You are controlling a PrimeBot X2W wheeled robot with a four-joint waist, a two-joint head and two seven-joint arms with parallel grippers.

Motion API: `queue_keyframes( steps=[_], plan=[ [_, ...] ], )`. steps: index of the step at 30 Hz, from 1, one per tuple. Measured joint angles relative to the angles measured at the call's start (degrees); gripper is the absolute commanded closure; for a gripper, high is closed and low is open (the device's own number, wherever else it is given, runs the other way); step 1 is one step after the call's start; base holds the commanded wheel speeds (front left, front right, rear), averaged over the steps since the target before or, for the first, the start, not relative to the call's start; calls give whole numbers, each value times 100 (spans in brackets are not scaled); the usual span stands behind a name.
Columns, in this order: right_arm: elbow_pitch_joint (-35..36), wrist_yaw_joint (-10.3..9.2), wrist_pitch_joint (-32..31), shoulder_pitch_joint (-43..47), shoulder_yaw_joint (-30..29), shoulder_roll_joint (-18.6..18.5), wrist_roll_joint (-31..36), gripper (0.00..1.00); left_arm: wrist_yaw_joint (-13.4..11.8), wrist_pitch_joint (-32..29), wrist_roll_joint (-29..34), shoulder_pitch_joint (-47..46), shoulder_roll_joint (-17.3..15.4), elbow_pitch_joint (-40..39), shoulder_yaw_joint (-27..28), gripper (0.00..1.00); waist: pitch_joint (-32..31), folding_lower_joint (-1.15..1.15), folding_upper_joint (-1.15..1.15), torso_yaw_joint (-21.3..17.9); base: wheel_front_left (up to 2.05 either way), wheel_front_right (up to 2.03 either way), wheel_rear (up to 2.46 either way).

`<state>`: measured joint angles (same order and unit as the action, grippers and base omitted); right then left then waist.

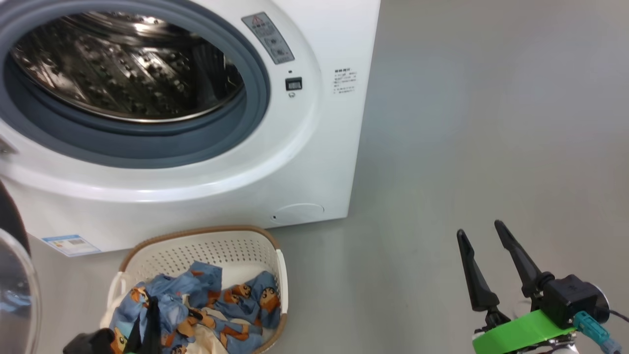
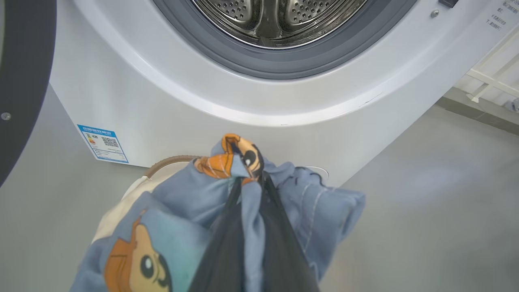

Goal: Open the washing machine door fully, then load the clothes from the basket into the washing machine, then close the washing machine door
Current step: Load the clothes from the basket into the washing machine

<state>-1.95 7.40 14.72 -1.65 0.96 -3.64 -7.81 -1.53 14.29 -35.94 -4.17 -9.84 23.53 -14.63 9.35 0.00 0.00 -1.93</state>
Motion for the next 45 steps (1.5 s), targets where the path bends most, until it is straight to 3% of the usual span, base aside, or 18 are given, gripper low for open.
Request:
queue_keyframes(
  steps=[21, 45],
  plan=[
    [-201, 0, 0, 552, -107, -31, -1, 0, -30, 0, 1154, 983, 455, -926, 443, 100, -1010, 0, 0, 393, 0, 0, 0],
    [-233, 1, 0, 761, -15, -119, -148, 0, -48, 0, 1310, 1336, 548, -1395, 647, 100, -1351, 0, 0, 416, 0, 0, 0]
  ],
)
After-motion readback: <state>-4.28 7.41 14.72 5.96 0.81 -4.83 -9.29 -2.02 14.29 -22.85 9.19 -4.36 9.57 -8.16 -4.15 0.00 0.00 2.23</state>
